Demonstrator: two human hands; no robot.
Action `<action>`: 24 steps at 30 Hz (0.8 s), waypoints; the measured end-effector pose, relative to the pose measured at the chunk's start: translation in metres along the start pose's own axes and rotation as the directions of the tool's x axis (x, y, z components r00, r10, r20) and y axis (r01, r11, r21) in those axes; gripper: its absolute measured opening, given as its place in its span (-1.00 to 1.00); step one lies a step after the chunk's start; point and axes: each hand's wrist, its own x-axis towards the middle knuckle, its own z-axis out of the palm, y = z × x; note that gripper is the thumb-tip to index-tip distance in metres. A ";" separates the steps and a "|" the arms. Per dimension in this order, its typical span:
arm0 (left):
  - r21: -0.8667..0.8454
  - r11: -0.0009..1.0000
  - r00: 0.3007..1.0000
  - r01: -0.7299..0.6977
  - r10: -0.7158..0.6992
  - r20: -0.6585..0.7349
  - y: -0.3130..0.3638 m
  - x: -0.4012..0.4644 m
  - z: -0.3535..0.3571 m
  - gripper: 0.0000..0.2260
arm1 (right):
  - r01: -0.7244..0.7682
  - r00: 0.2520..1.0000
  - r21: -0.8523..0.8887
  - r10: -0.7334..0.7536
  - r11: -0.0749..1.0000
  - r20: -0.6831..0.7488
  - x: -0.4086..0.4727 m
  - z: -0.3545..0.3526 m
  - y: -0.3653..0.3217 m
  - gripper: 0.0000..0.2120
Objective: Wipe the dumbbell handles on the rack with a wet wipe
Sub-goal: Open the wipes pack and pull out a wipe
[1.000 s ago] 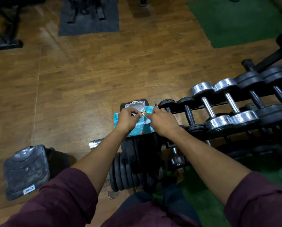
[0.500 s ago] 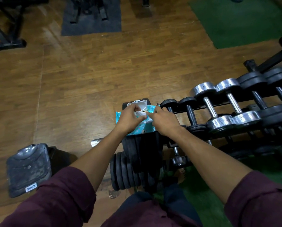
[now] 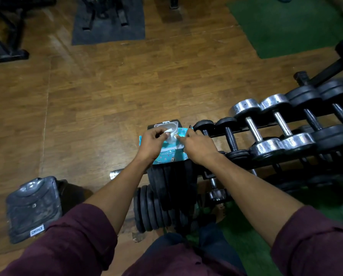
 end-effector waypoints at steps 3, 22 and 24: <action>-0.150 0.989 1.000 0.015 -0.019 -0.022 0.011 -0.004 0.001 -0.80 | -0.003 1.000 -0.005 0.003 1.000 0.007 0.000 -0.001 0.000 -0.44; -0.395 0.918 0.980 -0.048 -0.033 -0.197 0.075 0.002 -0.036 -0.76 | 0.011 0.999 -0.034 -0.009 0.999 0.044 0.003 -0.006 0.002 -0.41; -0.412 0.911 0.980 -0.018 -0.065 -0.187 0.075 0.000 -0.039 -0.73 | 0.009 0.999 -0.019 -0.008 1.000 0.037 0.003 -0.008 0.002 -0.44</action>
